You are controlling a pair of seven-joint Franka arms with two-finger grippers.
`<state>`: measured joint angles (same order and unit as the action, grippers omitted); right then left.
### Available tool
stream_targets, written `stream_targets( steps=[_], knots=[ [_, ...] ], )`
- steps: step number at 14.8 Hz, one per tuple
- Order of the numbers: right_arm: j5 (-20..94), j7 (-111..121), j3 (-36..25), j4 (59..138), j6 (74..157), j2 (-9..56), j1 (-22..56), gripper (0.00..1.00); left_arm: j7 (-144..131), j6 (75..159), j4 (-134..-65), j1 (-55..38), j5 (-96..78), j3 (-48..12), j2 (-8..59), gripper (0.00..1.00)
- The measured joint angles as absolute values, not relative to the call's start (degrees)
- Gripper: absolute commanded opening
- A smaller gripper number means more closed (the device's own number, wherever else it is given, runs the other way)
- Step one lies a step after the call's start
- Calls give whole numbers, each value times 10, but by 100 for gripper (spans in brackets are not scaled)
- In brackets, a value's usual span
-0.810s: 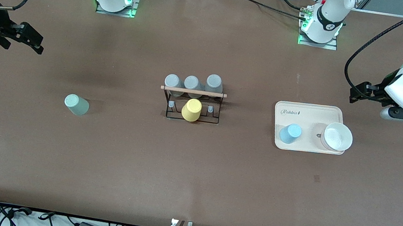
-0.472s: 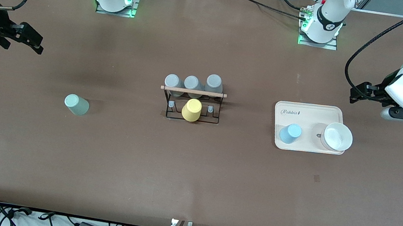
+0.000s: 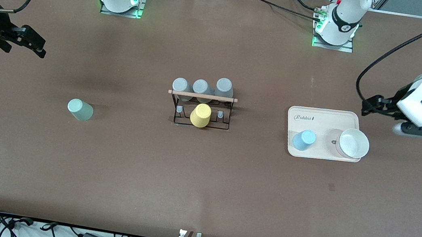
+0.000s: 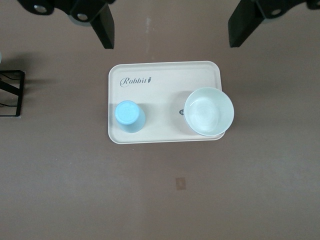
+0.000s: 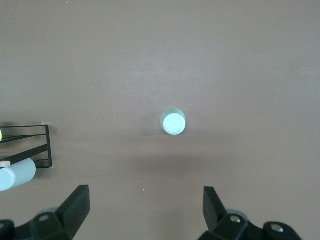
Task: Hang scattered cups on rack with three cups
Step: 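Reach the left gripper toward the light blue cup on the tray, then lower the left gripper and close it around the light blue cup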
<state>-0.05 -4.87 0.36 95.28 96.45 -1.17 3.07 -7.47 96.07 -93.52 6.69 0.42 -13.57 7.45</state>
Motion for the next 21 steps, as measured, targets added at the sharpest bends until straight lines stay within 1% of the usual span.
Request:
stream_targets(
  steps=[2, 7, 10, 12, 15, 17, 21],
  knots=[
    [-1, -49, 4, 953, 964, -11, 31, 100, -76, 984, -934, 52, 4, -138, 112, 100],
    [-1, -49, 3, 953, 963, -6, 30, 100, -76, 1042, -935, 33, 4, -140, 234, 100],
    [-1, -49, 2, 953, 963, 4, 29, 100, -76, 1058, -936, 17, 4, -141, 284, 100],
    [-1, -49, 2, 953, 963, 6, 29, 100, -79, 1094, -956, 10, 5, -141, 295, 100],
    [-1, -49, 2, 953, 963, 5, 29, 100, -79, 1168, -1017, 10, 6, -141, 296, 100],
    [-1, -49, 2, 953, 963, 6, 29, 100, -79, 1180, -1031, 10, 10, -141, 295, 100],
    [-1, -49, 2, 953, 963, 5, 29, 100, -79, 1195, -1038, 9, 45, -141, 295, 100]
  ],
)
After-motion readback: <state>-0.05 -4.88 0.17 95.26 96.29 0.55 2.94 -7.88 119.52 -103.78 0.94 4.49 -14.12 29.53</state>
